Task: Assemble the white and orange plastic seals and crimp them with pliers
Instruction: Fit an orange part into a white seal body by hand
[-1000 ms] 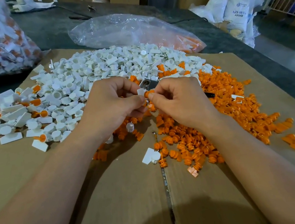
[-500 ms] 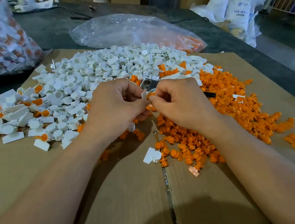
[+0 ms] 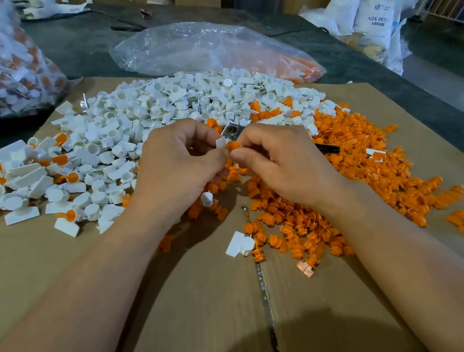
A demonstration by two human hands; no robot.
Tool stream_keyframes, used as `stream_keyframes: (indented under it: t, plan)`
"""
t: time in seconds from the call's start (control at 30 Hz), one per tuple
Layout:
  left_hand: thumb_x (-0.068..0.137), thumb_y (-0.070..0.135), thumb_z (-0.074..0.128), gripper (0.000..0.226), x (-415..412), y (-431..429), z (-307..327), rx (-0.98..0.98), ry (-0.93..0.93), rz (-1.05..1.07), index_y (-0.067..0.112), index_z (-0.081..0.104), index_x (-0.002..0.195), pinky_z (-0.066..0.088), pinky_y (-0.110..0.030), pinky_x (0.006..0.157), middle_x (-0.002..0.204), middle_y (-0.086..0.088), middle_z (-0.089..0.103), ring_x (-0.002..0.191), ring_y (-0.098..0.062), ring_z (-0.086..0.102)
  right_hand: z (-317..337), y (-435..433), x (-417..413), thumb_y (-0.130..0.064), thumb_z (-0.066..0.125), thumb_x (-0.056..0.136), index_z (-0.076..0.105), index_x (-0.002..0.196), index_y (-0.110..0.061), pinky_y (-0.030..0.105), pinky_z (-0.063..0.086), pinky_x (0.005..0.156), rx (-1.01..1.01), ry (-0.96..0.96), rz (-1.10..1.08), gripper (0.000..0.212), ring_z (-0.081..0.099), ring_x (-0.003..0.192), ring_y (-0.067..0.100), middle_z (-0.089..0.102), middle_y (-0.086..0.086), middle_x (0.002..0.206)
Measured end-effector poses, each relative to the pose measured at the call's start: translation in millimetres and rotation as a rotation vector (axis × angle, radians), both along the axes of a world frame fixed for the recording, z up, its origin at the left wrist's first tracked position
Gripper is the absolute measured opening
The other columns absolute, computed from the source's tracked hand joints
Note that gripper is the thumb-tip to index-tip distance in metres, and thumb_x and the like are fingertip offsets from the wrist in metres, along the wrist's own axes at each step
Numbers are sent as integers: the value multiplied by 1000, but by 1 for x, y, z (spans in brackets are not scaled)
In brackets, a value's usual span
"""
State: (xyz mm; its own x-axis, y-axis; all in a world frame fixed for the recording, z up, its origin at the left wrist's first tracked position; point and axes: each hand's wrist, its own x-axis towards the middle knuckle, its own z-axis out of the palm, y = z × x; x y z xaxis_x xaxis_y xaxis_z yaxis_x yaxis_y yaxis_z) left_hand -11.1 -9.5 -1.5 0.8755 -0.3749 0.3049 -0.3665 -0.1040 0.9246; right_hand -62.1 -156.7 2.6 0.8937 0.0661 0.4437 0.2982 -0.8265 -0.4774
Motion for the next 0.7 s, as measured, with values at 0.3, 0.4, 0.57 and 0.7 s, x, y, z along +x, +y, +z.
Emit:
stream_keyframes:
  t: [0.3, 0.4, 0.57, 0.7]
  plan:
    - [79, -3, 66, 20, -1, 1, 6, -71, 96, -30, 13, 60, 69, 52, -17, 47, 48, 5, 62, 44, -6, 60, -1, 2, 0, -22, 69, 78, 65, 95, -11, 28, 49, 66, 167, -119, 3, 21, 58, 73, 10, 59, -8, 76]
    - [78, -7, 64, 18, -1, 1, 8, -121, 176, -57, 8, 61, 69, 52, -19, 46, 47, 1, 62, 42, -9, 60, 0, 2, 0, -19, 71, 74, 68, 104, -12, 24, 51, 70, 136, -160, 43, 31, 60, 79, 8, 62, -4, 84]
    - [76, -11, 62, 19, 0, 3, 10, -158, 283, -108, 6, 61, 66, 49, -18, 43, 49, -3, 62, 42, -12, 59, 0, 2, 1, -11, 70, 76, 69, 102, -6, 37, 55, 73, 103, -207, 82, 27, 65, 82, 17, 69, 8, 90]
    - [76, -10, 62, 17, 2, 3, 9, -163, 340, -127, 4, 61, 66, 48, -18, 43, 50, -5, 62, 43, -13, 59, 1, 2, 0, -11, 69, 76, 69, 102, -4, 39, 54, 73, 77, -251, 94, 27, 66, 82, 18, 70, 7, 88]
